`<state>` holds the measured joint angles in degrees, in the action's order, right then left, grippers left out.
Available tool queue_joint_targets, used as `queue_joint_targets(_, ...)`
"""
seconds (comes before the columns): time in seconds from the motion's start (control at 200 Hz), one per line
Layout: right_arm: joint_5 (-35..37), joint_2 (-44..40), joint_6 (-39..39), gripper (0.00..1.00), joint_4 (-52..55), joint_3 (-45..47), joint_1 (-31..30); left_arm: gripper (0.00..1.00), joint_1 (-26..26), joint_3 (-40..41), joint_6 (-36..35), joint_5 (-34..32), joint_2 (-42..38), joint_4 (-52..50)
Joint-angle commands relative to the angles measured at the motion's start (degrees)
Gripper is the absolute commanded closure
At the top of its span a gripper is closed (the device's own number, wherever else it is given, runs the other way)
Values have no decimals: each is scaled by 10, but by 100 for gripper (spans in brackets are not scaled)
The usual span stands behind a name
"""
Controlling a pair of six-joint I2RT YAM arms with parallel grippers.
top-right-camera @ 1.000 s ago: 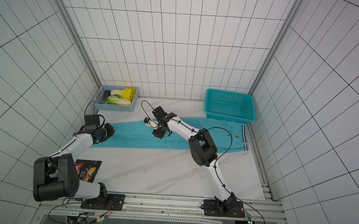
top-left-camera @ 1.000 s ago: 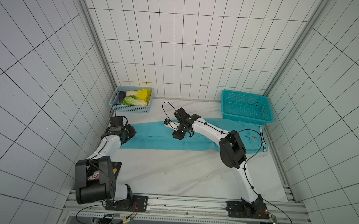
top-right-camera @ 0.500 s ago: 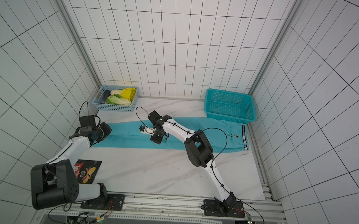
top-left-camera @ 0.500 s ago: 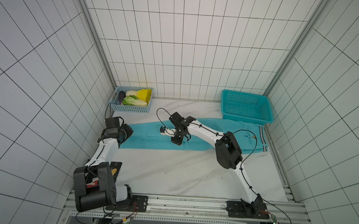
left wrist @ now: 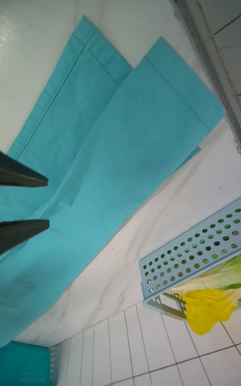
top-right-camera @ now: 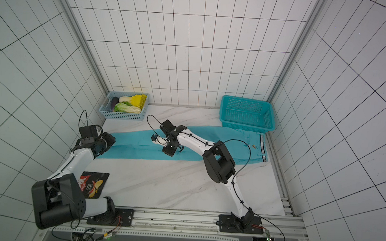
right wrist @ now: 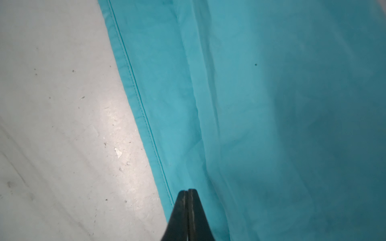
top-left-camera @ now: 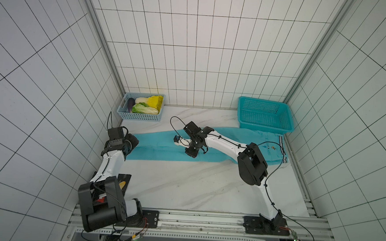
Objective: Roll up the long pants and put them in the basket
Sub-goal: Fold the long pant at the center of the board.
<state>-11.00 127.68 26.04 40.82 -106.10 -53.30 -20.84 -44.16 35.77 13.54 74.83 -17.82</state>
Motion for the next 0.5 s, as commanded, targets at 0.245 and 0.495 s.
queue_joint_targets(0.245,57,68,29,26,-65,-50,-5,62,-25,7,6,39,-6,13)
queue_joint_targets(0.495,32,127,39,76,1,-142,-9,59,-25,8,4,38,-9,9)
